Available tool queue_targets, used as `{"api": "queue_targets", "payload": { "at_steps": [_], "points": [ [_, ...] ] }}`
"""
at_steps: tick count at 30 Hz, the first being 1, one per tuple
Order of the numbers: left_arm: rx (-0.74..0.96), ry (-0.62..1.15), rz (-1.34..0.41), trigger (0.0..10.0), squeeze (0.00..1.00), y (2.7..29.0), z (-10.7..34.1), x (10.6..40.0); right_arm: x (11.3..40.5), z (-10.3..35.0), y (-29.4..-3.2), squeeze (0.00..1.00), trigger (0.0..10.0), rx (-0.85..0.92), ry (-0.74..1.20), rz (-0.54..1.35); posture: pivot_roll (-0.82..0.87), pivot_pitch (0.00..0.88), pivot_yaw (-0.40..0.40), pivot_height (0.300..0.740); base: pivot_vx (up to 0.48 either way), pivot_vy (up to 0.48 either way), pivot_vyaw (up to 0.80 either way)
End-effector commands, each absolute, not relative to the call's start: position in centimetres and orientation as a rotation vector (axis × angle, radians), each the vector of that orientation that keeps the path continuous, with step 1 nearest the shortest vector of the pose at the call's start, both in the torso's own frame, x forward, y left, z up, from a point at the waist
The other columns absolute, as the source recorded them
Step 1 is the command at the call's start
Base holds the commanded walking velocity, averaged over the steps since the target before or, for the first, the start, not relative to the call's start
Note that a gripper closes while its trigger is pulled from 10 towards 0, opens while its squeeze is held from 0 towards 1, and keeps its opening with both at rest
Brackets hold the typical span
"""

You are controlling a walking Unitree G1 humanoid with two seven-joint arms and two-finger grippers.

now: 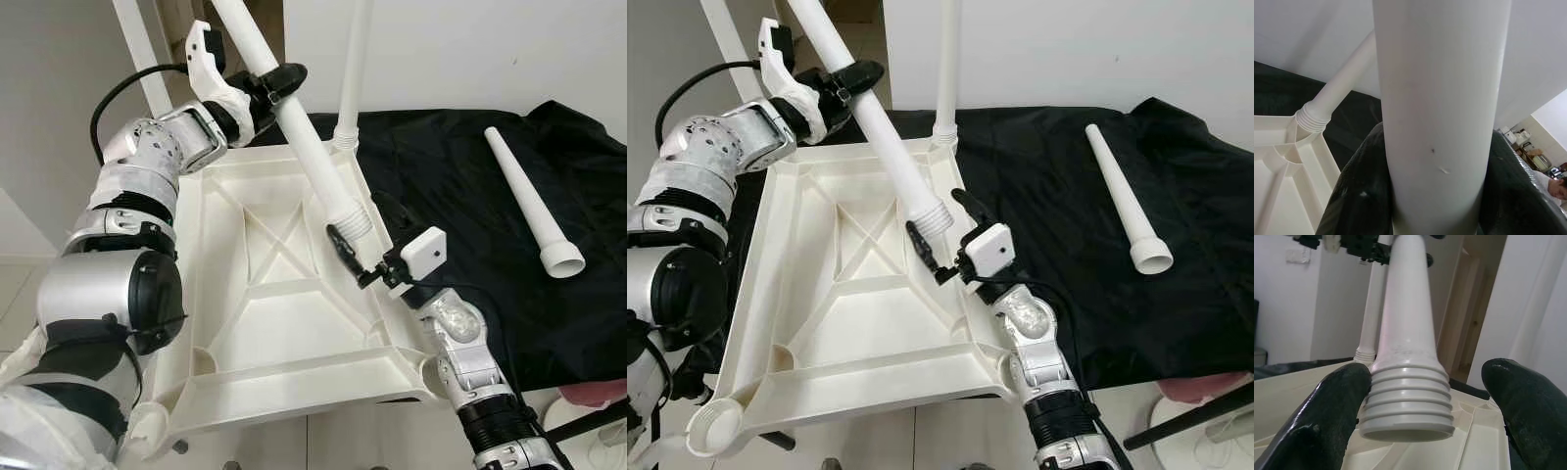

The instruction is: Building children table

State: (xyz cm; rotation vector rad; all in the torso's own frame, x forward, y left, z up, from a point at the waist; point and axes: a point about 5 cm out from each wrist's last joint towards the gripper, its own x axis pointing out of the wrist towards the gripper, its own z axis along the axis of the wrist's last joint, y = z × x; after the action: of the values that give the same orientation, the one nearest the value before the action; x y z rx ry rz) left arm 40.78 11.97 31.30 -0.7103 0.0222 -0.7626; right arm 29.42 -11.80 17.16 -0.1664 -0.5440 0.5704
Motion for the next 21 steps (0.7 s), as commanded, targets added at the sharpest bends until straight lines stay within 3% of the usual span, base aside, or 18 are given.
{"api": "queue_targets", "payload": {
  "at_steps": [1,7,8,9,21],
  "points": [
    [-0.682,-0.028,-0.798,10.0,0.0,12.2,32.7,40.7,29.6,17.3,-12.1,1.0,10.0,-0.118,-0.536,0.535,-0.04,0.0,0.064,0.74,0.0,0.0,0.0],
    [-0.671,-0.05,-0.725,10.0,0.0,13.5,32.9,41.0,29.6,16.9,-12.8,1.0,10.0,-0.053,-0.502,0.481,-0.04,0.0,0.06,0.74,0.0,0.0,0.0],
    [-0.661,-0.066,-0.706,10.0,0.0,13.8,33.1,41.1,29.6,16.9,-12.8,0.56,10.0,-0.043,-0.495,0.471,-0.04,0.0,0.06,0.74,0.0,0.0,0.0],
    [-0.635,-0.097,-0.699,10.0,0.0,13.7,33.4,41.1,29.6,16.9,-12.9,0.0,10.0,-0.039,-0.485,0.463,-0.05,0.0,0.054,0.74,0.0,0.0,0.0],
    [-0.467,-0.184,-0.642,10.0,0.0,12.2,32.5,41.1,30.8,17.8,-13.2,0.0,10.0,-0.142,-0.418,0.377,-0.04,0.0,0.035,0.74,0.0,0.0,0.0]
  ]
}}
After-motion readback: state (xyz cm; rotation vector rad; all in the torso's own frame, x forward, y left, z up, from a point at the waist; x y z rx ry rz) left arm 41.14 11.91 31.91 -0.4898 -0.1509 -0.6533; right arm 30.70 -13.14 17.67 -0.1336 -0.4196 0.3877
